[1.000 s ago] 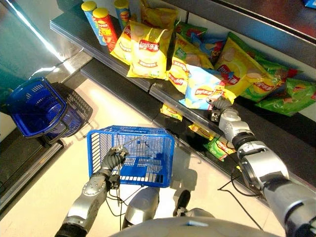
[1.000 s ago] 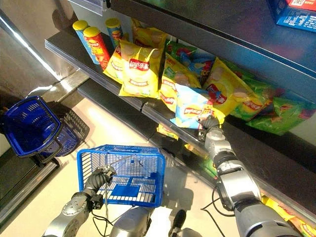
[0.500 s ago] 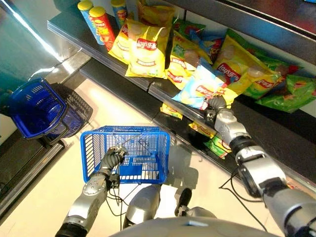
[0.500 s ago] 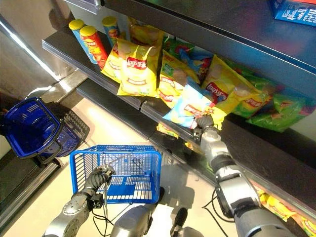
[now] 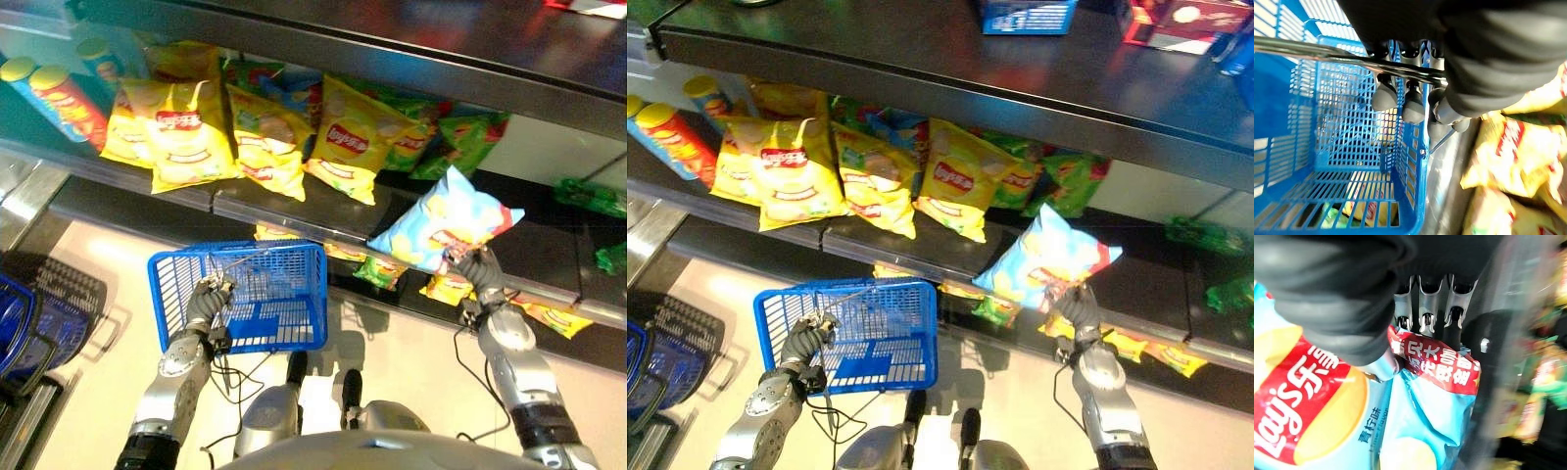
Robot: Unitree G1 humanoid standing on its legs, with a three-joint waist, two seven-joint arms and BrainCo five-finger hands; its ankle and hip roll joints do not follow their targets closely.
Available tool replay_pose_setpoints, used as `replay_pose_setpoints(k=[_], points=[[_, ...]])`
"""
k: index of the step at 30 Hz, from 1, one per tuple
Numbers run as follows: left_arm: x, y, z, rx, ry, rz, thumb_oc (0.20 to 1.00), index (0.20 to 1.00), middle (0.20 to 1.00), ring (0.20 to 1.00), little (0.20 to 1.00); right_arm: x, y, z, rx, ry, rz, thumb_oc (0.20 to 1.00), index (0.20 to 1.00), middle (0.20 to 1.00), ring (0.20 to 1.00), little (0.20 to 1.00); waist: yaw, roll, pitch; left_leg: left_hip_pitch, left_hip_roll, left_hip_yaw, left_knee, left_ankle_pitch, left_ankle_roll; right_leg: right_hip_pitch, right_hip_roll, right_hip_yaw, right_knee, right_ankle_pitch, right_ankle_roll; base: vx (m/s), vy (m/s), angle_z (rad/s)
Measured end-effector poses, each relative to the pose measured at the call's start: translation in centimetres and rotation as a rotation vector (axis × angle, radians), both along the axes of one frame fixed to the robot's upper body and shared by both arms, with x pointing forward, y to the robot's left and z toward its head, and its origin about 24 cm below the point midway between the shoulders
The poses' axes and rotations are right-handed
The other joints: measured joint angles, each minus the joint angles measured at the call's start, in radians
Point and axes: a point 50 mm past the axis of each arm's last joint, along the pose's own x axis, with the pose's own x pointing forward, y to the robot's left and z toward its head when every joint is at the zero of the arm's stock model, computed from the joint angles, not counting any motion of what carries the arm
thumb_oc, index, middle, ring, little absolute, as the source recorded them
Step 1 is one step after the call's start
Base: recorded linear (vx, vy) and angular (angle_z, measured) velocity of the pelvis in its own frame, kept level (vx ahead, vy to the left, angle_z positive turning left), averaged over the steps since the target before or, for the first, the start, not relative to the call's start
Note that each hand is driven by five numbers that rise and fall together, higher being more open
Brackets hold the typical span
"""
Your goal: Pick up the snacks into the basket
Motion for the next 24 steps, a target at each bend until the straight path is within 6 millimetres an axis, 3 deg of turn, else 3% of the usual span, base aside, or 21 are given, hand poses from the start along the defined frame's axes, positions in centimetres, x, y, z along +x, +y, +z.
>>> replay_pose_setpoints(k=[2, 9, 12, 13, 14, 16, 17, 18, 22, 24], points=[[0.2, 0.0, 0.2, 0.016, -0.007, -0.014, 0.2, 0.2, 0.2, 0.2, 0.2, -0.5, 0.2, -1.4, -0.015, 0.068, 0.042, 0.2, 0.2, 0.2, 0.2, 0.2, -0.019, 0.001, -0.007, 0.007, 0.006, 0.018, 0.0, -0.001, -0.001, 0.0, 0.003, 0.016, 0.0, 0.004, 0.0, 0.0, -0.007, -0.23], [0.3, -0.6, 0.2, -0.009, -0.01, -0.054, 0.2, 0.2, 0.2, 0.2, 0.2, -1.2, 0.8, -4.7, -0.186, 0.274, 0.203, 0.2, 0.2, 0.2, 0.2, 0.2, -0.014, 0.006, -0.039, 0.012, 0.018, 0.045, 0.0, -0.004, -0.003, -0.004, 0.012, 0.044, -0.001, 0.011, 0.0, -0.04, -0.013, -0.13], [0.7, -1.8, 0.2, -0.03, -0.008, -0.117, 0.2, 0.2, 0.2, 0.2, 0.2, -0.9, 1.3, -6.0, -0.308, 0.359, 0.312, 0.2, 0.2, 0.2, 0.2, 0.2, -0.016, 0.018, -0.053, -0.005, 0.018, 0.043, 0.0, -0.002, -0.002, -0.02, 0.012, 0.044, 0.0, 0.015, 0.0, -0.33, -0.001, 0.01], [1.3, -3.1, 0.5, -0.049, -0.02, -0.172, 0.2, 0.2, 0.2, 0.2, 0.2, 0.4, 1.8, -6.4, -0.387, 0.388, 0.376, 0.2, 0.2, 0.2, 0.2, 0.2, -0.021, 0.028, -0.054, -0.048, 0.019, 0.036, 0.012, 0.006, -0.003, -0.074, 0.013, 0.038, 0.028, 0.012, 0.008, -0.22, 0.008, 0.04], [2.0, -3.9, 1.1, -0.05, -0.038, -0.219, 0.2, 0.2, 0.2, 0.2, 0.2, 1.3, 2.1, -6.3, -0.433, 0.397, 0.408, 0.2, 0.2, 0.2, 0.2, 0.2, -0.013, 0.038, -0.049, -0.084, 0.02, 0.038, 0.024, 0.015, 0.001, -0.107, 0.014, 0.035, 0.047, 0.018, 0.0, -0.37, 0.001, 0.03], [4.4, -7.1, 3.5, -0.077, -0.135, -0.334, 0.2, 0.2, 0.2, 0.2, 0.2, 5.1, 3.7, -4.7, -0.563, 0.347, 0.478, 0.2, 0.2, 0.2, 0.2, 0.2, -0.004, 0.068, 0.013, -0.206, 0.02, 0.035, 0.106, 0.016, -0.001, -0.232, 0.013, 0.028, 0.133, 0.013, -0.001, -0.23, -0.024, 0.02], [4.9, -7.8, 4.1, -0.074, -0.156, -0.363, 0.2, 0.2, 0.2, 0.2, 0.2, 5.7, 3.7, -4.4, -0.583, 0.343, 0.478, 0.2, 0.2, 0.2, 0.2, 0.2, -0.013, 0.07, 0.034, -0.221, 0.021, 0.034, 0.116, 0.015, -0.002, -0.249, 0.013, 0.028, 0.149, 0.011, -0.003, -0.16, -0.028, -0.01], [5.8, -8.9, 5.2, -0.081, -0.199, -0.399, 0.2, 0.2, 0.2, 0.2, 0.2, 7.7, 5.0, -2.8, -0.622, 0.277, 0.5, 0.2, 0.2, 0.2, 0.2, 0.2, 0.007, 0.083, 0.081, -0.262, 0.021, 0.035, 0.14, 0.019, -0.005, -0.304, 0.013, 0.029, 0.199, -0.003, -0.001, -0.1, -0.015, -0.07], [7.4, -9.8, 7.7, -0.094, -0.291, -0.42, 0.2, 0.2, 0.2, 0.2, 0.2, 10.1, 7.8, -0.3, -0.646, 0.162, 0.543, 0.2, 0.2, 0.2, 0.2, 0.2, 0.022, 0.084, 0.185, -0.348, 0.014, 0.039, 0.186, 0.018, -0.018, -0.448, -0.006, 0.024, 0.359, -0.053, -0.015, -0.11, -0.003, -0.02], [7.8, -10.4, 8.4, -0.102, -0.314, -0.412, 0.2, 0.2, 0.2, 0.2, 0.2, 10.4, 8.9, -0.4, -0.665, 0.156, 0.569, 0.2, 0.2, 0.2, 0.2, 0.2, 0.029, 0.084, 0.22, -0.397, 0.006, 0.038, 0.211, 0.021, -0.02, -0.518, -0.018, 0.021, 0.439, -0.079, -0.021, -0.15, -0.019, 0.11]])
